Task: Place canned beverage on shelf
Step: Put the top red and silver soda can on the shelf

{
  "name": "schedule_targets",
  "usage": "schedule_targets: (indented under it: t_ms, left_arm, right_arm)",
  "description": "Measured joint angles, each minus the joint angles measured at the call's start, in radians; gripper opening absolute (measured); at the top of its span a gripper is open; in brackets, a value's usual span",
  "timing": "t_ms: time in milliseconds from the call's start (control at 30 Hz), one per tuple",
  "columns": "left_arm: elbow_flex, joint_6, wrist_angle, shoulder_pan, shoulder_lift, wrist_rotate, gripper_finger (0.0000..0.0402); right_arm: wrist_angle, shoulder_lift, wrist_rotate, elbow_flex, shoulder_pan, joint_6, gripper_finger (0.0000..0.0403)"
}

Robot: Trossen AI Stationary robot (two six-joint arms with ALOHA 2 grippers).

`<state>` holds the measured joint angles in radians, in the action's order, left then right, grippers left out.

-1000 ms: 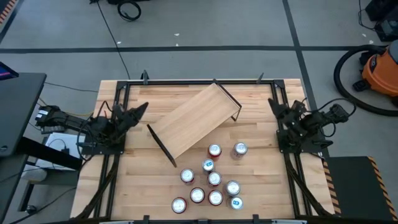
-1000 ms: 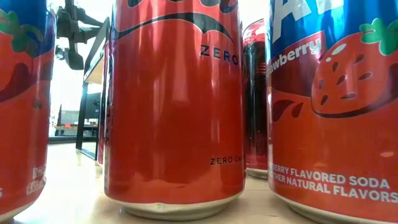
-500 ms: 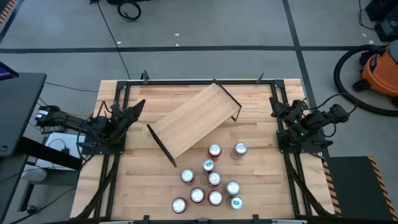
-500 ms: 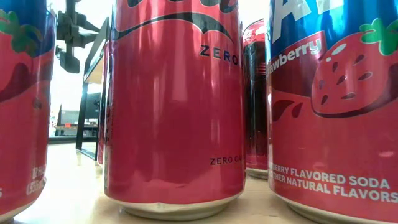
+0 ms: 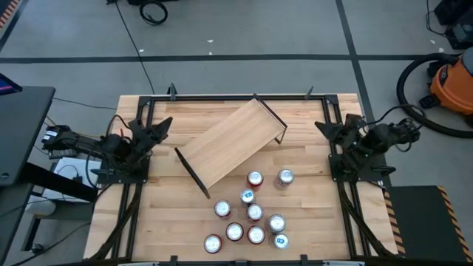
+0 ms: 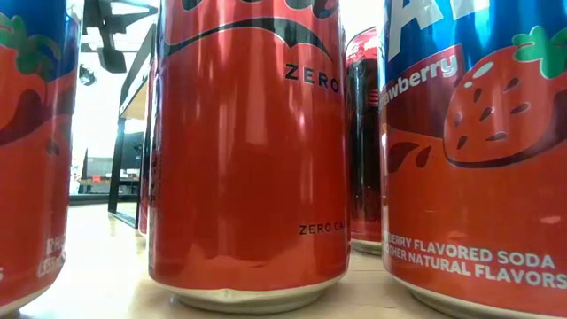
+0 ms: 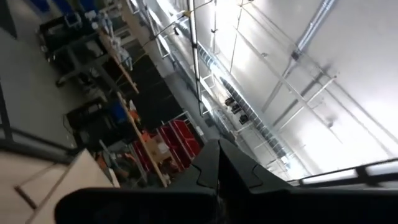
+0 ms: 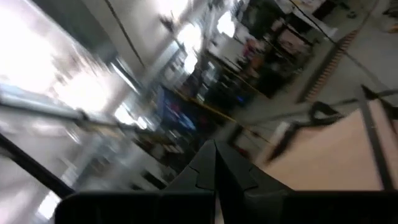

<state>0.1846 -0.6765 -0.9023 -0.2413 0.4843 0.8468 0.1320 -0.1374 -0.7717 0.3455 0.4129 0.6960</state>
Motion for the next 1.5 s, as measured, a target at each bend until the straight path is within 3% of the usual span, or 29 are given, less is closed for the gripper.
schedule_targets:
  t_ms: [167, 333, 633, 933, 1167, 1500]
  left_arm:
    - [0.052, 0.114, 0.039, 0.0, 0.0, 0.015, 0.0029]
    - [0.06, 0.129, 0.062, 0.0, 0.0, 0.055, 0.0074]
    - [0.06, 0.129, 0.072, 0.0, 0.0, 0.052, 0.014]
    - [0.063, 0.124, 0.088, -0.003, 0.0, 0.04, 0.0178]
    - [0.245, 0.162, 0.4, -0.002, 0.003, -0.05, 0.0194]
    - [0.637, 0.251, 0.944, -0.005, 0.089, -0.136, 0.0194]
  right_arm:
    - [-0.372, -0.18, 0.048, 0.211, 0.0, -0.003, 0.0012]
    - [-0.484, -0.385, 0.156, 0.328, 0.0, -0.088, 0.0035]
    - [-0.706, -0.732, 0.446, 0.528, -0.037, -0.161, 0.0181]
    - [-0.872, -0.949, 0.554, 0.66, -0.071, -0.21, 0.0298]
    - [-0.881, -1.007, 0.564, 0.686, -0.075, -0.172, 0.0338]
    - [-0.9, -1.03, 0.563, 0.698, -0.093, -0.15, 0.0342]
